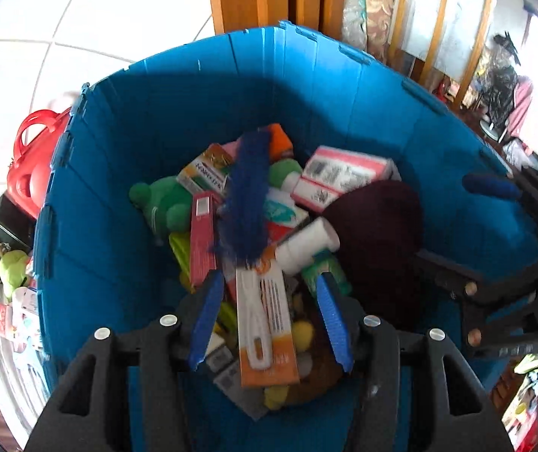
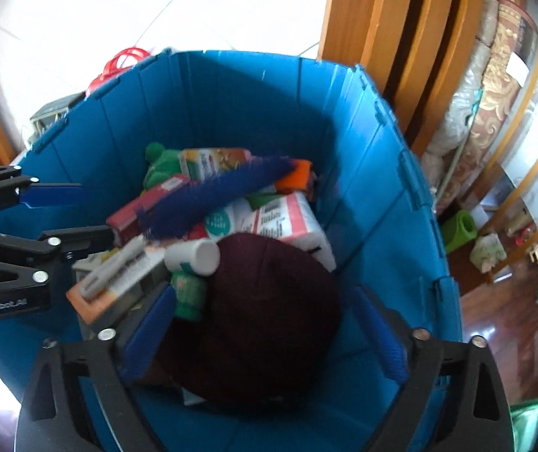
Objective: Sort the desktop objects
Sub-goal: 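Open both tools to drop the bottle and green cap into the crate, then move both tools back over the table toward the medicine boxes, then grasp the long white box with the left tool while the right tool grasps the small red-white box, then carry the white box and small box over the blue crate with both tools, then open both tools to drop the two boxes into the crate, then move both tools back over the table toward the remaining items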
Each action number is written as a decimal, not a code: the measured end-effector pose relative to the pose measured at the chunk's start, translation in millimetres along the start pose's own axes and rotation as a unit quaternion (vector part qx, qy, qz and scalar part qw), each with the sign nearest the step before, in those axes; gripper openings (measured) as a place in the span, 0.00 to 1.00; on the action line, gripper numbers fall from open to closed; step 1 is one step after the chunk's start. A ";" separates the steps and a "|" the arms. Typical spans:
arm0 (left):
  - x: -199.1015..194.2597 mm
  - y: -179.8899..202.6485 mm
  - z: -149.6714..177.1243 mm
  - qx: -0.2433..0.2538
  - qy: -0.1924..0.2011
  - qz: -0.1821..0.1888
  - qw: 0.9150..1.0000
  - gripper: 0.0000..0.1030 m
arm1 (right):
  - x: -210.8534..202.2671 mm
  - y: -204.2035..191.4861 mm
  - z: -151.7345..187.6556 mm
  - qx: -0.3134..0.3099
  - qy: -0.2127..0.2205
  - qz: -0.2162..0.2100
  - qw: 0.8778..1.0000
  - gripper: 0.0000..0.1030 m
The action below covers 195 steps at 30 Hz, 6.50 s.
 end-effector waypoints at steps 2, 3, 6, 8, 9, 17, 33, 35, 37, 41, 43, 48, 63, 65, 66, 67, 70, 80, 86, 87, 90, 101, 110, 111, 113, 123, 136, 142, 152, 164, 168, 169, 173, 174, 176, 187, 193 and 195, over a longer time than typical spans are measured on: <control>-3.9 3.0 6.6 0.009 0.000 -0.003 1.000 0.49 | -0.4 0.1 2.6 -0.001 -0.007 -0.006 1.000 0.96; -5.9 4.6 9.8 0.012 -0.001 -0.002 1.000 0.49 | -1.1 -0.4 3.5 -0.003 -0.010 -0.008 1.000 1.00; -9.7 5.3 17.2 0.014 -0.002 -0.001 1.000 0.49 | -3.3 -5.7 7.5 -0.018 -0.018 -0.013 1.000 1.00; -11.3 4.3 20.8 0.013 -0.001 -0.002 1.000 0.49 | -4.3 -9.9 10.0 -0.033 -0.022 -0.010 0.999 1.00; -11.6 3.8 21.9 0.011 -0.001 -0.002 1.000 0.49 | -4.9 -12.1 11.4 -0.039 -0.023 -0.009 0.999 1.00; -27.5 -3.3 31.9 0.016 0.015 -0.003 1.000 0.49 | -8.6 -23.8 16.2 -0.045 -0.029 -0.002 0.999 1.00; -132.6 -165.3 97.1 -0.068 0.137 -0.059 0.986 0.53 | -74.4 -147.1 -37.2 -0.036 0.069 -0.017 0.997 1.00; -141.9 -204.4 118.1 -0.090 0.144 -0.081 0.982 0.64 | -82.3 -178.2 -49.5 -0.031 0.087 -0.032 0.995 1.00; -148.5 -244.3 139.4 -0.109 0.149 -0.108 0.977 0.66 | -85.8 -210.9 -61.0 -0.030 0.101 -0.044 0.993 1.00; -154.4 -317.0 183.5 -0.147 0.148 -0.141 0.968 0.66 | -81.2 -269.7 -80.1 -0.021 0.110 -0.069 0.991 1.00; -153.4 -351.3 204.2 -0.164 0.146 -0.166 0.961 0.66 | -73.5 -300.1 -86.9 -0.018 0.113 -0.080 0.990 1.00; -125.7 -416.3 248.5 -0.203 0.121 -0.189 0.953 0.66 | -45.4 -361.2 -102.0 -0.010 0.115 -0.094 0.989 1.00; 108.7 -464.0 259.2 -0.301 0.016 -0.108 0.947 0.66 | 152.4 -396.6 -70.5 0.064 -0.007 -0.061 0.996 1.00; 141.8 -461.2 246.6 -0.299 0.000 -0.102 0.949 0.66 | 174.8 -390.2 -61.8 0.069 -0.031 -0.050 0.996 1.00; 159.1 -460.7 240.5 -0.298 -0.011 -0.102 0.949 0.66 | 183.8 -387.2 -58.2 0.072 -0.040 -0.047 0.995 1.00; 171.2 -461.1 235.3 -0.297 -0.016 -0.099 0.950 0.66 | 192.3 -385.2 -55.2 0.074 -0.050 -0.045 0.995 1.00; 203.9 -466.3 227.0 -0.297 -0.034 -0.101 0.949 0.66 | 214.1 -384.3 -47.6 0.073 -0.071 -0.046 0.994 1.00; 155.4 -445.6 297.8 -0.262 -0.027 -0.093 0.960 0.44 | 281.0 -436.3 -27.1 0.005 -0.129 -0.078 0.989 1.00; 109.8 -435.9 327.7 -0.275 -0.009 -0.103 0.956 0.44 | 295.8 -462.5 -31.1 -0.025 -0.134 -0.065 0.988 0.28; 101.2 -434.0 327.1 -0.275 0.000 -0.104 0.956 0.44 | 290.2 -465.5 -32.0 -0.025 -0.132 -0.074 0.988 0.26; 75.1 -424.3 319.0 -0.266 0.031 -0.106 0.958 0.44 | 255.8 -472.1 -36.6 -0.032 -0.103 -0.087 0.990 0.26; -26.2 -397.6 258.5 -0.206 0.150 -0.096 0.962 0.44 | 95.4 -456.9 -75.2 -0.029 0.055 -0.088 0.994 0.26; -92.9 -336.1 214.2 -0.135 0.225 -0.084 0.961 0.44 | -1.9 -428.0 -86.3 -0.036 0.148 -0.033 0.988 0.26; -96.9 -328.6 208.3 -0.128 0.230 -0.083 0.961 0.44 | -11.0 -421.6 -86.9 -0.036 0.157 -0.024 0.987 0.26; -104.8 -311.9 193.9 -0.114 0.239 -0.082 0.961 0.44 | -27.3 -406.8 -87.7 -0.034 0.172 -0.007 0.984 0.26; -133.0 -209.4 88.9 -0.061 0.273 -0.053 0.959 0.44 | -91.5 -280.4 -100.2 -0.011 0.211 0.066 0.975 0.26; -31.2 -62.2 -45.6 -0.021 0.125 0.014 0.992 0.44 | -30.8 -62.6 -95.9 0.022 0.075 0.108 0.991 0.26; 38.6 -23.3 -45.6 -0.006 0.026 0.018 0.999 0.44 | 18.3 -19.4 -68.3 0.007 -0.006 0.093 0.996 0.26; 60.3 -16.5 -54.3 -0.007 0.008 -0.013 1.000 0.53 | 54.3 0.7 -52.6 0.016 -0.051 0.049 0.997 0.26; 68.3 -23.0 -49.8 -0.004 -0.012 -0.029 1.000 0.56 | 70.9 -2.7 -58.2 0.001 -0.061 0.044 0.997 0.36; 62.2 -28.0 -48.9 -0.009 -0.008 -0.031 0.999 0.56 | 66.7 -1.1 -58.4 0.001 -0.057 0.053 0.997 0.63; 59.4 -29.2 -48.5 -0.010 -0.007 -0.030 0.999 0.56 | 65.3 -0.9 -58.6 0.002 -0.056 0.053 0.997 0.63; 45.5 -34.8 -45.5 -0.013 0.005 -0.032 0.999 0.56 | 51.1 -3.6 -61.2 0.001 -0.043 0.060 0.997 0.75; 41.6 -36.5 -44.4 -0.014 0.008 -0.032 0.999 0.56 | 46.5 -5.1 -62.3 0.000 -0.038 0.062 0.997 0.78; 31.5 -42.1 -41.3 -0.018 0.017 -0.034 0.999 0.56 | 36.5 -9.6 -66.1 0.000 -0.028 0.063 0.998 0.80; -65.6 -137.1 11.1 -0.092 0.124 -0.071 0.985 0.56 | -46.7 -90.6 -104.8 0.004 0.076 0.007 0.997 1.00; -109.7 -224.3 71.4 -0.137 0.171 -0.120 0.968 0.69 | -74.1 -178.0 -123.7 0.004 0.130 -0.045 0.990 1.00; -116.4 -256.2 95.4 -0.154 0.176 -0.135 0.963 0.69 | -77.6 -206.4 -127.2 0.008 0.142 -0.066 0.988 1.00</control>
Point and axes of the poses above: each gripper's, at about its wrist camera, not at the fingertips, and x roughly the way its jaws point, y to its right, z to its underside, the point moved 7 cm from there along x, roughly the way its jaws point, and after that the axes turned 1 degree about z, right-handed, at the moved point
